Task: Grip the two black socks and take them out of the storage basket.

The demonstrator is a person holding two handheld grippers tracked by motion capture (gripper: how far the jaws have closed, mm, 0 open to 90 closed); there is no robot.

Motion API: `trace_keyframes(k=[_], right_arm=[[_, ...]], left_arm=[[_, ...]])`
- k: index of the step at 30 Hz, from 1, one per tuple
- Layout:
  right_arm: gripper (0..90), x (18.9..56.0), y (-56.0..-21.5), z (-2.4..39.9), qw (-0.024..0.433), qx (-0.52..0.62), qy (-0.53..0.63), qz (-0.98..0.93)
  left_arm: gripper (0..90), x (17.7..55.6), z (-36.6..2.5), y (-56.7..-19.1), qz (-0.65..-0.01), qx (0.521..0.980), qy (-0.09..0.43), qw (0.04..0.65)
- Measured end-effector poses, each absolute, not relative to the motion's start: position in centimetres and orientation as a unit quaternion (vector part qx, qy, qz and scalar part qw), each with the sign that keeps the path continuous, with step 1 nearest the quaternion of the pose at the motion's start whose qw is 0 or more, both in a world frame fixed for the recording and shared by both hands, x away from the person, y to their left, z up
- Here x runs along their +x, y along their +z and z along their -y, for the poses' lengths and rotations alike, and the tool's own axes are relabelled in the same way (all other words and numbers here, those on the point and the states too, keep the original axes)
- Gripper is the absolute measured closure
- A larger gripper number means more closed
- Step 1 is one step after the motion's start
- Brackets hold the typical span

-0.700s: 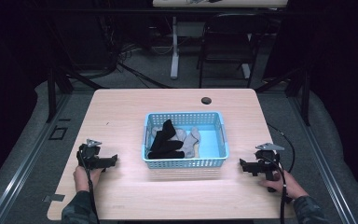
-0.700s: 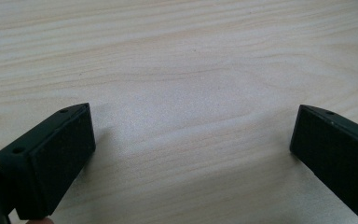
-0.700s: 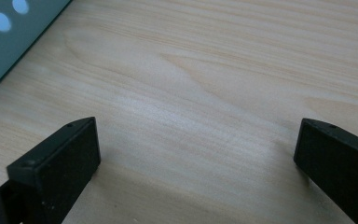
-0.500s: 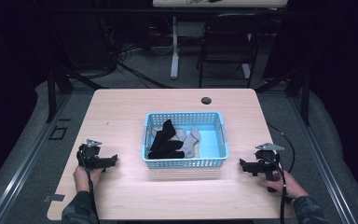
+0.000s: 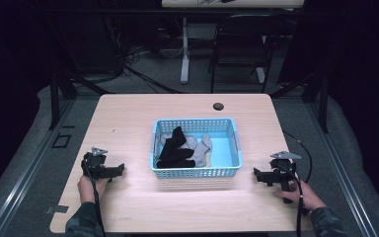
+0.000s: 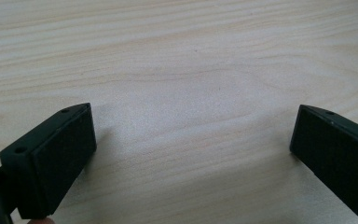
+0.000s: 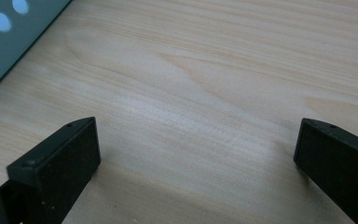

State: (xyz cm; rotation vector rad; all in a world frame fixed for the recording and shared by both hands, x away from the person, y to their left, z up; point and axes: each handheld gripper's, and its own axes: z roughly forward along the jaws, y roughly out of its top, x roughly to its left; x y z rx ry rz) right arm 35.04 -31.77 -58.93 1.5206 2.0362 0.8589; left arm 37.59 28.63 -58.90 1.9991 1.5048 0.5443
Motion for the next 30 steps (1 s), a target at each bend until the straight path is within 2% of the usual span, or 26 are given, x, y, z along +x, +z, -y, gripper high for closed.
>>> trace_keyframes(k=[13,17,30], right_arm=[[0.0,35.0,-58.9,31.8,0.227,0.552,0.312,-0.739],[0.0,35.0,-58.9,31.8,0.228,0.552,0.312,-0.739],[0.0,35.0,-58.9,31.8,0.228,0.552,0.312,-0.739]], left_arm=[[0.1,37.6,-28.3,-58.5,-0.56,0.755,0.215,0.265],[0.1,37.5,-28.3,-58.2,-0.551,0.769,0.202,0.255],[0.1,37.5,-27.0,-54.2,-0.527,0.788,0.178,0.264]])
